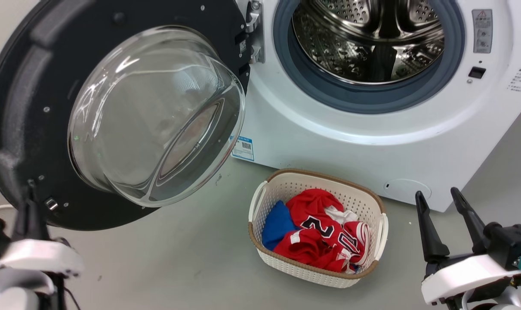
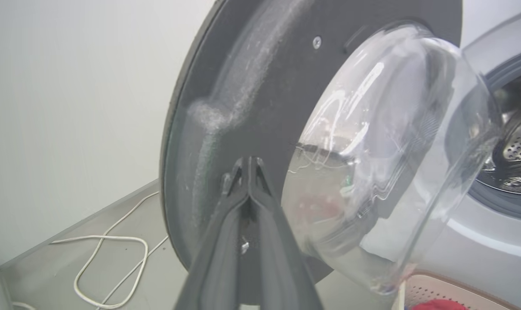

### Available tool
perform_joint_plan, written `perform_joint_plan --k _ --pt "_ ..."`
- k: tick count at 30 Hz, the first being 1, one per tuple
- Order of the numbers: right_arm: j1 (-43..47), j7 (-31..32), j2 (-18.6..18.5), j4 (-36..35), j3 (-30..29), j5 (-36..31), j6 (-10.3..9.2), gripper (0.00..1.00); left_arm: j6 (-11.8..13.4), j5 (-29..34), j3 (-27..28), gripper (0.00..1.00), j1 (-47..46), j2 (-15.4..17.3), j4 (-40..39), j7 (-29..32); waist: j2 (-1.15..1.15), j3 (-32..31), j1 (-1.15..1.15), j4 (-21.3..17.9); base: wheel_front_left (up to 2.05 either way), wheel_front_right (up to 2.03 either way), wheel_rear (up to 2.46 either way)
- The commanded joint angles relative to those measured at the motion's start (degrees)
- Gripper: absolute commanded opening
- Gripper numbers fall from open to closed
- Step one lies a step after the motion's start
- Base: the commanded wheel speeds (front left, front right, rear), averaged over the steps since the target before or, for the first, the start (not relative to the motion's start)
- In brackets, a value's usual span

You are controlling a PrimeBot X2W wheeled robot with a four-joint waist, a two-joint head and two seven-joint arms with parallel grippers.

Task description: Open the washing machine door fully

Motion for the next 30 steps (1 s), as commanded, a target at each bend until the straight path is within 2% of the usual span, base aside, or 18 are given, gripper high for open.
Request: perform_joint_plan --k 1,7,13,19,22,24,25,26,30 --pt "0.3 -0.2 0.2 0.0 -0.2 0.0 -0.01 1.0 0.2 0.2 -0.3 0.0 0.8 -0.5 -0.5 -0.1 0.0 -0.4 0.0 0.0 0.0 0.0 0.0" --pt "1.2 -0.4 0.2 0.3 -0.2 -0.2 -0.01 1.0 0.2 3.0 -5.3 0.0 5.6 -2.8 -5.9 0.9 0.0 -2.2 0.0 -1.2 0.0 0.0 0.0" --pt "1.5 -0.4 -0.3 0.5 -0.2 0.1 -0.01 1.0 -0.3 4.3 -11.4 0.0 7.2 -6.1 -9.9 3.4 0.0 -3.3 0.0 -4.5 0.0 0.0 0.0" --pt "1.9 -0.5 -0.2 1.0 0.8 -0.4 -0.01 1.0 -1.2 5.4 -15.8 0.0 5.5 -8.6 -9.1 4.6 0.0 -3.8 0.0 -9.2 0.0 0.0 0.0" --pt "2.2 -0.6 -0.3 1.2 1.5 -0.1 -0.01 1.0 -0.9 5.6 -16.8 0.0 5.1 -10.0 -7.8 4.0 0.0 -4.0 0.0 -11.9 0.0 0.0 0.0" --pt "2.4 -0.7 -0.3 1.4 1.5 0.1 -0.01 1.0 -0.7 5.9 -17.4 0.33 4.9 -10.3 -6.9 3.8 0.0 -4.2 0.0 -13.5 0.0 0.0 0.0" --pt "2.5 -0.8 -0.3 1.5 1.6 0.2 -0.01 1.0 -0.5 5.9 -17.5 0.6 4.8 -10.5 -6.6 3.5 0.0 -4.3 0.0 -14.2 0.0 0.0 0.0" --pt "2.4 -0.9 -0.3 1.6 1.7 0.3 -0.01 1.0 -0.3 6.1 -17.5 0.99 4.8 -10.7 -6.2 3.3 0.0 -4.4 0.0 -14.9 0.0 0.0 0.0" --pt "2.9 -1.1 -0.2 1.8 1.8 0.4 -0.01 1.0 0.6 6.5 -17.5 1.0 4.9 -10.9 -5.2 2.7 0.0 -4.7 0.0 -16.9 0.0 0.0 0.0"
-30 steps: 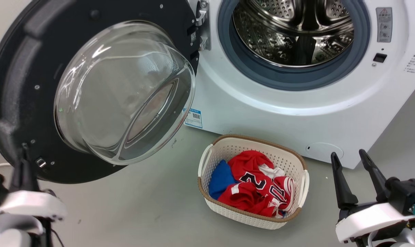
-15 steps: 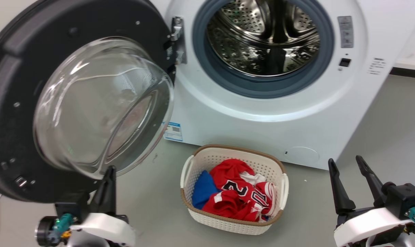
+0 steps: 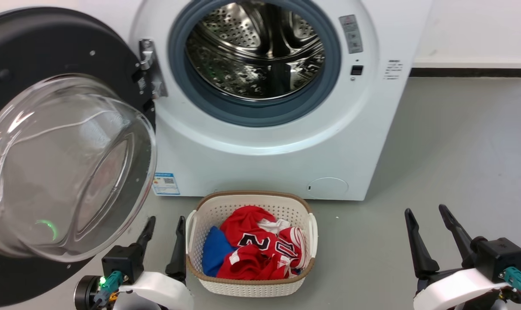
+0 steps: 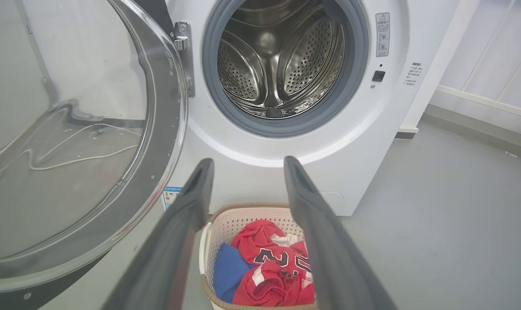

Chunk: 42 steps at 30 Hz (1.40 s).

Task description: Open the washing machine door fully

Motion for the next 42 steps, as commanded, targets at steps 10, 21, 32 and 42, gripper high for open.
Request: perform_joint_plan --k 10,21,32,42 --pt "1.9 -0.3 0.1 -0.1 0.0 0.4 -0.01 1.0 0.9 0.2 0.3 1.0 -1.1 0.4 0.7 -1.0 0.0 -0.4 0.0 -2.5 0.0 0.0 0.0" --pt "2.0 -0.4 0.4 -0.5 -0.2 0.1 -0.01 1.0 0.7 -0.4 0.2 1.0 -1.2 0.9 1.4 -1.1 0.0 -0.2 0.0 -3.0 0.0 0.0 0.0" --pt "2.3 -0.6 0.9 -1.2 -0.4 -0.2 -0.01 1.0 0.7 -0.8 -0.1 1.0 -1.8 1.3 1.8 -1.3 0.0 0.2 0.0 -2.9 0.0 0.0 0.0" --pt "2.2 -0.4 0.8 0.5 -0.2 3.8 0.0 0.0 0.0 -3.9 0.9 0.0 -0.5 0.7 3.2 -0.1 0.0 0.3 0.0 -2.8 0.0 0.0 0.0"
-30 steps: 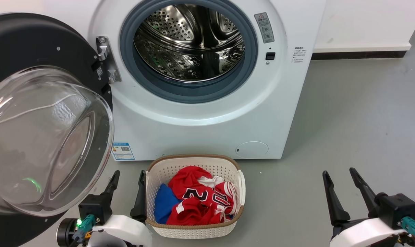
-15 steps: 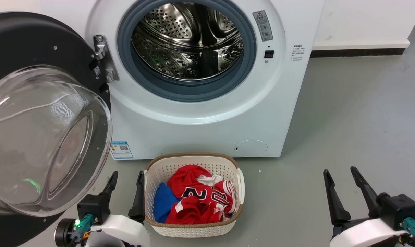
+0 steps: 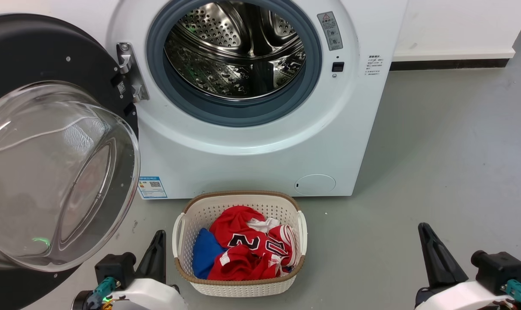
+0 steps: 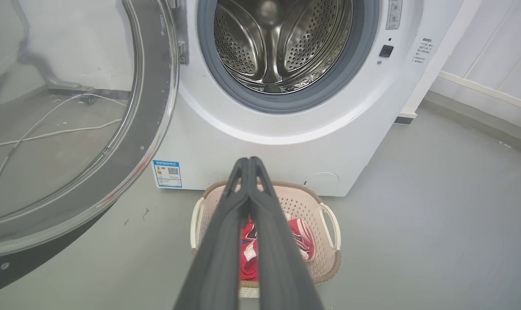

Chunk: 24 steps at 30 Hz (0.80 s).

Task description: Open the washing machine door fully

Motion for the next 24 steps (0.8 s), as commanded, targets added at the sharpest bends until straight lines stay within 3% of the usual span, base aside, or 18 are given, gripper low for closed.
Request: perform_joint_plan --k 1,24 --pt "-0.7 0.0 -0.1 -0.5 -0.1 3.0 0.0 0.0 -0.6 -2.2 1.0 0.0 -1.2 0.1 -0.9 0.5 0.0 0.0 0.0 0.0 0.0 0.0 0.0" --pt "-4.6 2.0 -0.7 4.2 -1.2 27.4 0.0 0.0 -4.3 -21.8 7.1 0.0 -2.2 -2.8 -1.0 6.0 0.0 0.3 0.0 0.3 0.0 0.0 0.0"
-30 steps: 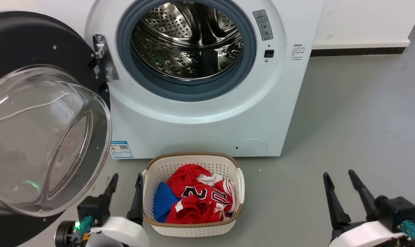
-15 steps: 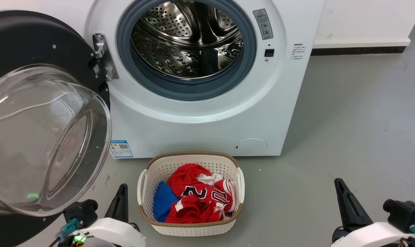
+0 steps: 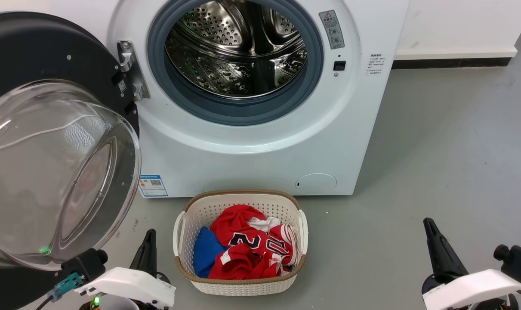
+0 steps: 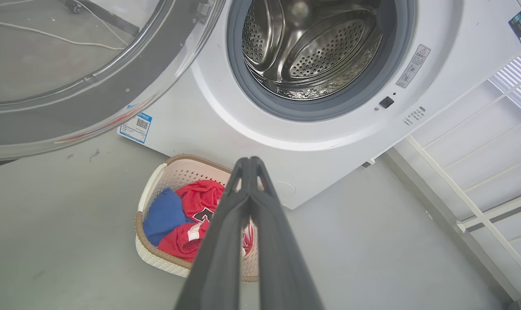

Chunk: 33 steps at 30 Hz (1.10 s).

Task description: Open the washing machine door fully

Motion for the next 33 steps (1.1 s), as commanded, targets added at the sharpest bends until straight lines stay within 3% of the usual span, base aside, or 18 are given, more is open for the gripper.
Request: perform_joint_plan --k 1,33 --pt "-1.8 0.2 -0.4 -0.3 -0.3 2.5 0.0 0.0 -0.5 -1.9 1.0 0.0 -1.8 -0.2 -0.9 0.4 0.0 0.0 0.0 0.0 0.0 0.0 0.0" --pt "-5.5 2.7 -0.3 4.3 -2.1 26.5 0.0 0.0 -4.2 -21.8 7.1 0.0 -2.8 -3.1 -1.0 6.1 0.0 0.4 0.0 0.4 0.0 0.0 0.0"
